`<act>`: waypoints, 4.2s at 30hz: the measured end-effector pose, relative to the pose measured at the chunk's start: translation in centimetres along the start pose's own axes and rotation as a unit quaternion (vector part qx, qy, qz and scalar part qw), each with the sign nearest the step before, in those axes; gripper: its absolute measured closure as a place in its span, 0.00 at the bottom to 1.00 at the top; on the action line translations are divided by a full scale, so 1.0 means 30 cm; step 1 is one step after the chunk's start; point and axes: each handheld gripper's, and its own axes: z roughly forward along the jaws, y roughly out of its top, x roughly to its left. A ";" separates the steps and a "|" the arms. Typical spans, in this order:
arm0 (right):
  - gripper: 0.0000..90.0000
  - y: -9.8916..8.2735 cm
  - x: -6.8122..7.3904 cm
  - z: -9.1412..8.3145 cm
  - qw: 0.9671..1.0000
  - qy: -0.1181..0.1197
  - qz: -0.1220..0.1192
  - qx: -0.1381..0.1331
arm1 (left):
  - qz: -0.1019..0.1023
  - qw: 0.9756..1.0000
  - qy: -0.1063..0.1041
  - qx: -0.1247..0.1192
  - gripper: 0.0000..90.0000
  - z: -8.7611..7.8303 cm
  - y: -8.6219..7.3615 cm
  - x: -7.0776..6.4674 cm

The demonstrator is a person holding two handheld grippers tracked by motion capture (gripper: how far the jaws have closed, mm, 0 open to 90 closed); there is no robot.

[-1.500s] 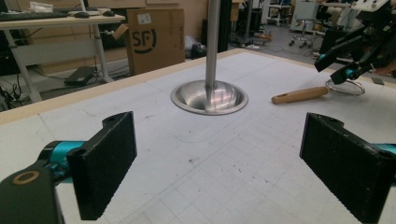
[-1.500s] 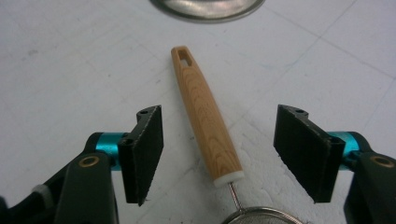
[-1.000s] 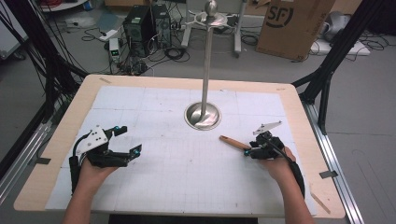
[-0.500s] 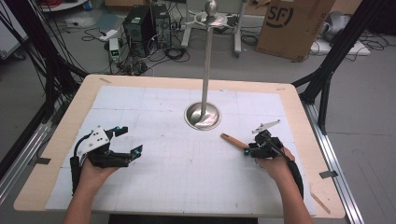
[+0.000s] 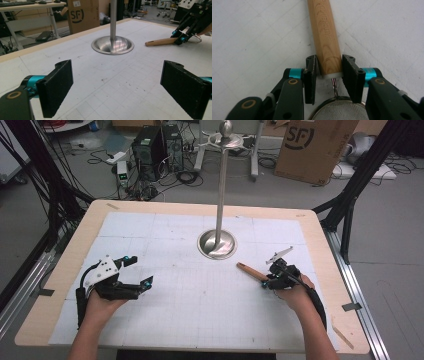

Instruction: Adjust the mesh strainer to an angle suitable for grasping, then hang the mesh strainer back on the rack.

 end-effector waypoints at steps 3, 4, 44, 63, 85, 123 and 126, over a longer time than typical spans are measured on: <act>0.76 -0.002 -0.006 0.000 1.000 0.010 0.013 -0.002 | 0.002 1.000 0.000 0.002 0.13 -0.002 0.001 -0.002; 0.76 -0.002 -0.006 0.000 1.000 0.010 0.013 -0.002 | 0.002 1.000 0.000 0.001 0.13 -0.001 0.000 -0.002; 0.76 0.036 0.024 -0.014 1.000 0.001 -0.004 0.012 | 0.000 1.000 -0.001 0.003 0.13 -0.011 0.007 -0.002; 0.76 0.024 0.036 -0.166 0.989 0.007 -0.003 -0.150 | -0.003 1.000 -0.002 -0.006 0.13 -0.015 0.012 -0.004; 0.76 0.015 0.024 -0.240 0.969 0.011 0.001 -0.248 | -0.001 1.000 -0.015 -0.019 0.13 -0.005 0.036 -0.007; 0.76 0.166 -0.007 -0.383 0.934 0.017 -0.001 -0.357 | -0.005 1.000 -0.019 -0.011 0.13 -0.002 0.032 -0.015; 0.76 0.186 -0.014 -0.411 0.929 0.018 -0.004 -0.369 | -0.005 1.000 -0.018 -0.012 0.13 -0.006 0.033 -0.012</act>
